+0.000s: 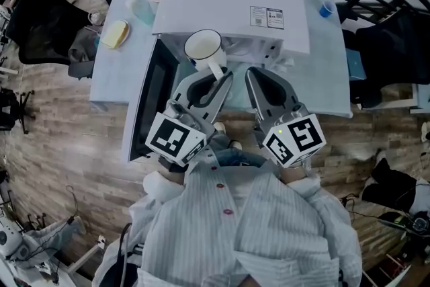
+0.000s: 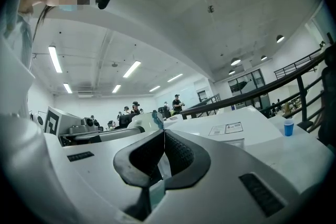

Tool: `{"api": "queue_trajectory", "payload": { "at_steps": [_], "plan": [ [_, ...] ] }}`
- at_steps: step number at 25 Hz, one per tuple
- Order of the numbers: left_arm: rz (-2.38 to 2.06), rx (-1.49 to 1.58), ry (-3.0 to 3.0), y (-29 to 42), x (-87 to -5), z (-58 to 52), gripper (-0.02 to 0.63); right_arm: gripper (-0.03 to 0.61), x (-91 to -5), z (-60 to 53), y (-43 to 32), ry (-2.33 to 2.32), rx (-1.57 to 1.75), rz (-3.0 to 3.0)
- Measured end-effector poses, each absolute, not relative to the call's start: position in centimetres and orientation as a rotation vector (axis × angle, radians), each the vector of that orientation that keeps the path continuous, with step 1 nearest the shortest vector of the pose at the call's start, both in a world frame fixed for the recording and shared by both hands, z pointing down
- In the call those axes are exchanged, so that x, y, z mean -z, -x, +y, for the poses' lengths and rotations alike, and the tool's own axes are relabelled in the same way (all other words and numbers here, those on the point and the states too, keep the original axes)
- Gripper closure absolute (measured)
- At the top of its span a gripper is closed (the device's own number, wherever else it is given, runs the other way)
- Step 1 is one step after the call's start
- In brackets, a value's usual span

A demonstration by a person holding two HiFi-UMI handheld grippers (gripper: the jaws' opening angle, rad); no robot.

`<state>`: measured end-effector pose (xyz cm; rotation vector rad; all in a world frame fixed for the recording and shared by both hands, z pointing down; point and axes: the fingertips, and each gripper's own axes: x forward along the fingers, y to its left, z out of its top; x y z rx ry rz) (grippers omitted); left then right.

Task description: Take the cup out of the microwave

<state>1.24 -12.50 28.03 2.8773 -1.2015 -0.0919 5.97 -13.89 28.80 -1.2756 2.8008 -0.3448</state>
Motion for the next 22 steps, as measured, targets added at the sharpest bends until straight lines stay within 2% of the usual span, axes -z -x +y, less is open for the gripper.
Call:
{"api": "queue_trajectory", "payload": {
  "at_steps": [22],
  "plan": [
    [-1.146,0.071,-2.895,-0.9,-28.4,-11.0,0.565,0.545,-29.5,-12.6,-4.4,1.283,0.375,2.825]
  ]
}}
